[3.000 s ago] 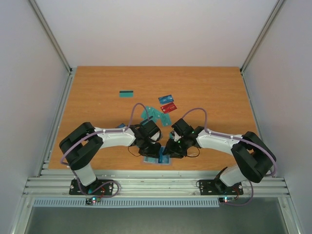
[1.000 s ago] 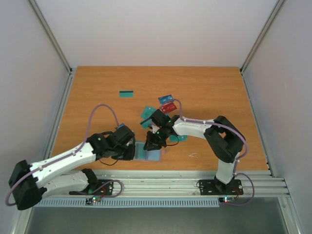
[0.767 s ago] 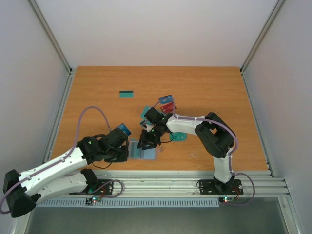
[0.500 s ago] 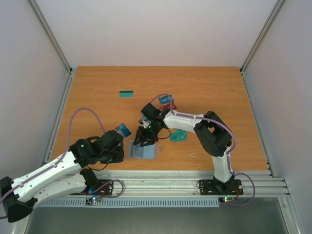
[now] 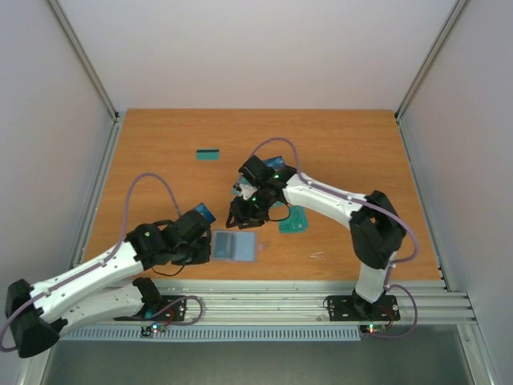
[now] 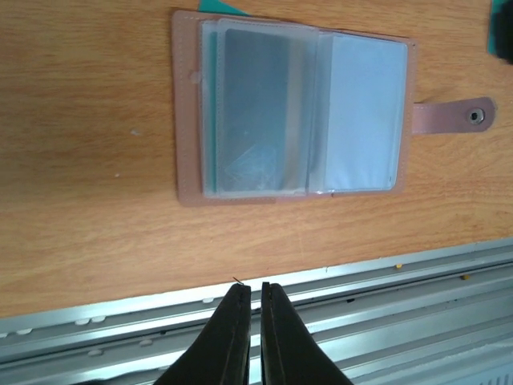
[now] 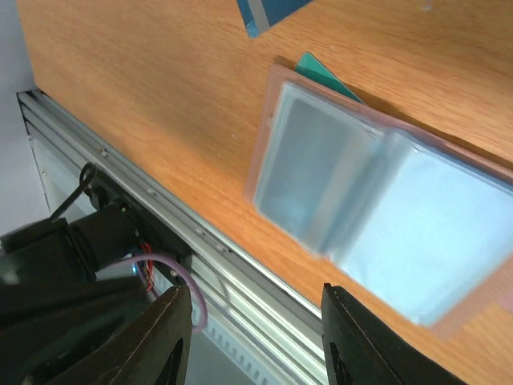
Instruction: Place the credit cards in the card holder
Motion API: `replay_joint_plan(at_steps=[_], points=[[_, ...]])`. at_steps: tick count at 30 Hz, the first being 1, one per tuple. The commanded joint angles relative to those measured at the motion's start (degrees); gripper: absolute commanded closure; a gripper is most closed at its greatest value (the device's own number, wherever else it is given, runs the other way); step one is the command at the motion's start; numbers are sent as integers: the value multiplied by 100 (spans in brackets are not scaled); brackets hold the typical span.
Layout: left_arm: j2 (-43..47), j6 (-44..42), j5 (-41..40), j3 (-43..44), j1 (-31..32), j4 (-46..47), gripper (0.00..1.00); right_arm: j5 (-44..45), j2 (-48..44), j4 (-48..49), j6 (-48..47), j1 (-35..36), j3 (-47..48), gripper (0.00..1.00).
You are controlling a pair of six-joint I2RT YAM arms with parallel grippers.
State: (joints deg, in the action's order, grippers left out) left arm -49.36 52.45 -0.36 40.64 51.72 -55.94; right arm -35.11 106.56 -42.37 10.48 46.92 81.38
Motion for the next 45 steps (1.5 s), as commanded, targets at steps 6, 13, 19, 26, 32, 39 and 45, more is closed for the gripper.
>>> replay_joint_plan(at_steps=[6,13,19,26,32,39,45], points=[[-1104,-871,444,959,-22,1194,93,740,-1902,-326,-96,-640,-1538,53],[-2046,-1516,788,1941,-22,1474,91,1223,-2894,-861,-228,-1050,-2024,52],[-2062,-1837,753,2254,-11,2104,84,1254,-3289,-1087,-316,-1692,-2190,46],[-2509,-2439,702,2877,-103,1690,52,1572,-3328,-1448,-552,-2052,-1939,42],[-2861,-2226,1520,2563,-654,2384,20,1535,-3283,-1553,-801,-2678,-1927,39],[-3760,-1763,1983,2963,-954,2033,24,1987,-2888,-1910,-1491,-3002,-1705,31],[-4059,-1935,1678,3140,-1114,1569,26,2194,-2276,-1688,-1599,-2996,-1491,7]])
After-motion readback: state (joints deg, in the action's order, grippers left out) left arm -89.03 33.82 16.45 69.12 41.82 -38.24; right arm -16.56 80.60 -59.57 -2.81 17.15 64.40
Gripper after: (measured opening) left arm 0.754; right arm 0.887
